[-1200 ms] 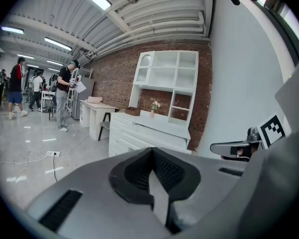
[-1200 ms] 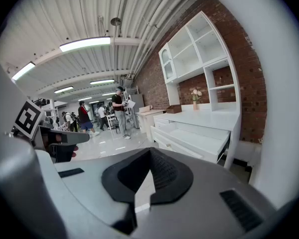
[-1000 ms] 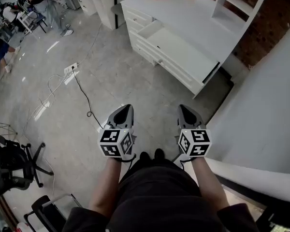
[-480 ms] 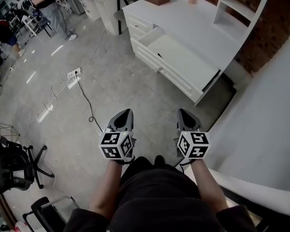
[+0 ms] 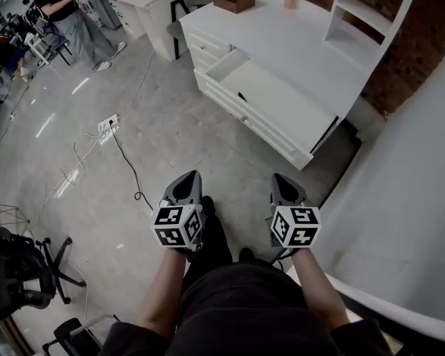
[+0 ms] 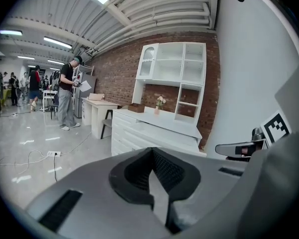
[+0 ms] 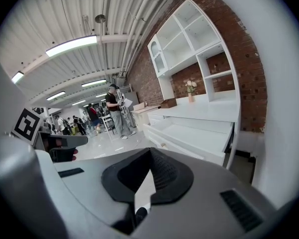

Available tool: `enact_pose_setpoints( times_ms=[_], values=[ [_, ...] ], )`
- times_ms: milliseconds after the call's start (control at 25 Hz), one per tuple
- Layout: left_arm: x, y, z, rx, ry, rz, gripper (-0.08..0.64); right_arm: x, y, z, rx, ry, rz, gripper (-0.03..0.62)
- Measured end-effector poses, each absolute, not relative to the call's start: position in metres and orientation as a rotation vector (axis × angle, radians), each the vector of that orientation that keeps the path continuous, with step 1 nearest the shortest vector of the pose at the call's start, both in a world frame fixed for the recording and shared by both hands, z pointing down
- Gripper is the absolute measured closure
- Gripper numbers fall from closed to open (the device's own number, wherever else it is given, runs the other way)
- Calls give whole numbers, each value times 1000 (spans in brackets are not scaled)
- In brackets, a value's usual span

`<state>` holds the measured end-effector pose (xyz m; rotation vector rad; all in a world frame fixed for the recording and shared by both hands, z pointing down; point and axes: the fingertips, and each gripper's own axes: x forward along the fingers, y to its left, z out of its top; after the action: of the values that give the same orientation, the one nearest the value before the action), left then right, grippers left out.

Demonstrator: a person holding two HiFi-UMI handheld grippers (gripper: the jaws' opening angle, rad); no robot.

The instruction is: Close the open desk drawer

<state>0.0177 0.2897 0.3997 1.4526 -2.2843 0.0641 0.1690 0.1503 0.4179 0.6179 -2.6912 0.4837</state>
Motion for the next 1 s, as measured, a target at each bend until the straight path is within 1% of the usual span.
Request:
enact_pose_setpoints(
  times_ms=[160,440,640,800,1000],
  values=[
    [-22,270,412,1478,-2250,65,549,134,132,427,663,-2668,500,588],
    [-118,219,424,1561,-2152,81,549,57,91,436,815,-2596,540,588],
    [-176,178,427,1654,-2071,116,549,17,67,444,951,-2525,582,588],
    [-207,148,435,1729,-1987,139,551,0,54,454,1072,-2458,624,588],
    [-224,113,451,1800,-1882,171,549,3,46,470,1204,-2353,686,588]
  ],
)
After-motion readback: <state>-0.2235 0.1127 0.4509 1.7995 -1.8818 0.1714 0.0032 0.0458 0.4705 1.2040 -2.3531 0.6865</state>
